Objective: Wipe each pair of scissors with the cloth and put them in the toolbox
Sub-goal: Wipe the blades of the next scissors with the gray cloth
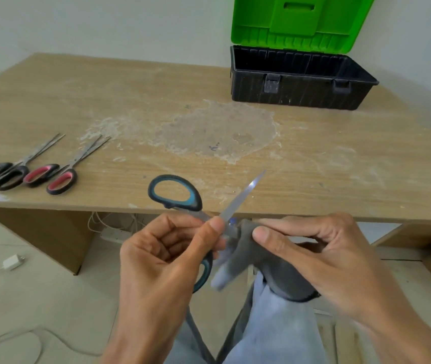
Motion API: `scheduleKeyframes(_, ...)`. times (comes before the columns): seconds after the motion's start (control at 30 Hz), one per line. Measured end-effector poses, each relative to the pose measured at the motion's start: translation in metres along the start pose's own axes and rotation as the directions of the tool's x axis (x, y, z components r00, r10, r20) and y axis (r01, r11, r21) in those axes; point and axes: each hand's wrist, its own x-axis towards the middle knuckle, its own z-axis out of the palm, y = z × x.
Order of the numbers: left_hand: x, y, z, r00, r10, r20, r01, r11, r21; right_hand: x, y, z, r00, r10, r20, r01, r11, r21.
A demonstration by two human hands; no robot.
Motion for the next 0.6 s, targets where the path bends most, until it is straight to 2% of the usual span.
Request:
scheduleKeyframes(0.13, -0.004, -0.002, 0.003, 0.998, 0.066, 0.014, -0.067, 0.996, 0.051, -0.004, -0.001, 0.006, 0.994, -0.104, -0.045, 0.103, 0.994, -0.027)
scheduleKeyframes(0.33, -0.006, -0.003, 0.003, 0.998, -0.011, 0.068, 0.017, 0.996, -0.082, -0.003, -0.001, 0.006, 0.996, 0.021, 0.083, -0.018, 0.999, -0.044)
scheduleKeyframes(0.47, -0.009, -0.005, 0.004, 0.997, -0.024, 0.076, 0.032, 0.994, -0.105, -0.004, -0.001, 0.008, 0.998, 0.016, 0.065, -0.023, 0.994, 0.104)
scheduleKeyframes(0.6, -0.01, -0.006, 0.003, 0.996, -0.048, 0.071, 0.056, 0.992, -0.109, -0.005, 0.001, 0.012, 0.998, 0.027, 0.053, -0.033, 0.994, 0.107)
